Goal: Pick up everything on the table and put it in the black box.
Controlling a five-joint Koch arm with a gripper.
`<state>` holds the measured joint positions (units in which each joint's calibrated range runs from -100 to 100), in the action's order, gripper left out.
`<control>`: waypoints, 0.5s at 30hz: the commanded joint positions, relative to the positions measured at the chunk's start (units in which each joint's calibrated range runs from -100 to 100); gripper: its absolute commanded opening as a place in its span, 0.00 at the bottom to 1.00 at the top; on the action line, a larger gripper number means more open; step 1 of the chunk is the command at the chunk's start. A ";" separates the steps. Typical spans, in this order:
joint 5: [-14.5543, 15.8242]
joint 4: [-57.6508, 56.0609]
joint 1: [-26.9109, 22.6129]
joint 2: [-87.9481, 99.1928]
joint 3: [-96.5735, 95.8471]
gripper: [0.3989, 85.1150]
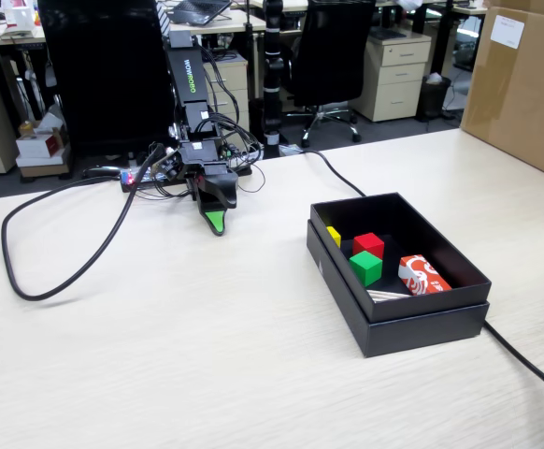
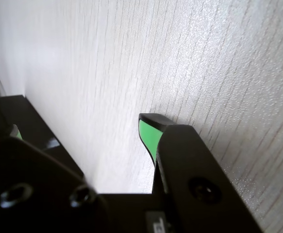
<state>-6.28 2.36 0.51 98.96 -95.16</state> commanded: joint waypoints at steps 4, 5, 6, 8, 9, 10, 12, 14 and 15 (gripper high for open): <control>1.90 -0.85 0.00 -0.34 -1.57 0.55; 1.95 -0.85 -0.05 -0.34 -1.57 0.55; 1.95 -0.85 -0.05 -0.34 -1.57 0.55; 1.90 -0.85 -0.15 -0.34 -1.57 0.56; 1.90 -0.85 -0.15 -0.34 -1.57 0.57; 1.90 -0.85 -0.15 -0.34 -1.57 0.57; 1.90 -0.85 -0.15 -0.34 -1.57 0.57; 1.90 -0.85 -0.15 -0.34 -1.57 0.57; 1.90 -0.85 -0.15 -0.34 -1.57 0.57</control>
